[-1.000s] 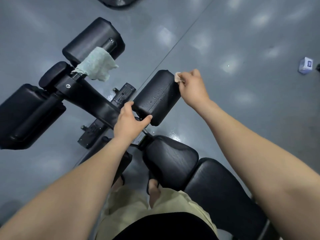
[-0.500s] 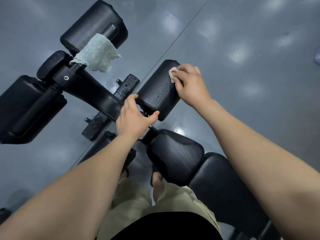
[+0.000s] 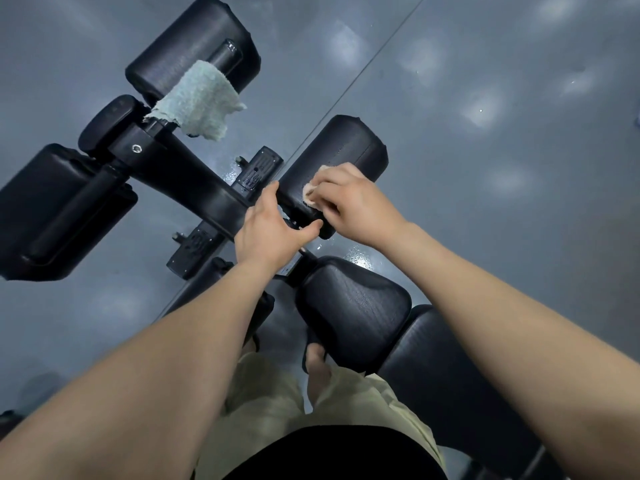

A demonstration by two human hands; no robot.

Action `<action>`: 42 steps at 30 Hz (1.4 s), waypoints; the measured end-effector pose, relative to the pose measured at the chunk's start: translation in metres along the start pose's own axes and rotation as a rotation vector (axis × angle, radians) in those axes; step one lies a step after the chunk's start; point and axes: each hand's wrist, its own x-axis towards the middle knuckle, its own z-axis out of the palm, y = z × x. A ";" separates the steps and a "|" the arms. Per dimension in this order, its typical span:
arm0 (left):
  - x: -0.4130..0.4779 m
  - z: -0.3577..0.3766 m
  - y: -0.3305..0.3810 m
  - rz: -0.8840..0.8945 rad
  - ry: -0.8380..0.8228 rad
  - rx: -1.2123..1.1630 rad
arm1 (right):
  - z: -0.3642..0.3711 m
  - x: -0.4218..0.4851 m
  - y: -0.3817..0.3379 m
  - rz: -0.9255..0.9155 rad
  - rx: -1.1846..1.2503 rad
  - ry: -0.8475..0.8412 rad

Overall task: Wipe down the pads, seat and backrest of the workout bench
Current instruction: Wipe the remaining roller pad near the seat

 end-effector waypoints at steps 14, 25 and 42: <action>-0.002 0.000 0.002 0.007 0.019 -0.040 | -0.015 0.014 0.019 0.295 -0.061 0.129; -0.004 -0.002 0.002 0.017 0.016 -0.029 | -0.001 -0.006 -0.010 0.137 0.077 0.033; -0.003 -0.001 -0.002 0.049 0.019 -0.018 | 0.001 0.011 0.008 0.175 0.026 0.184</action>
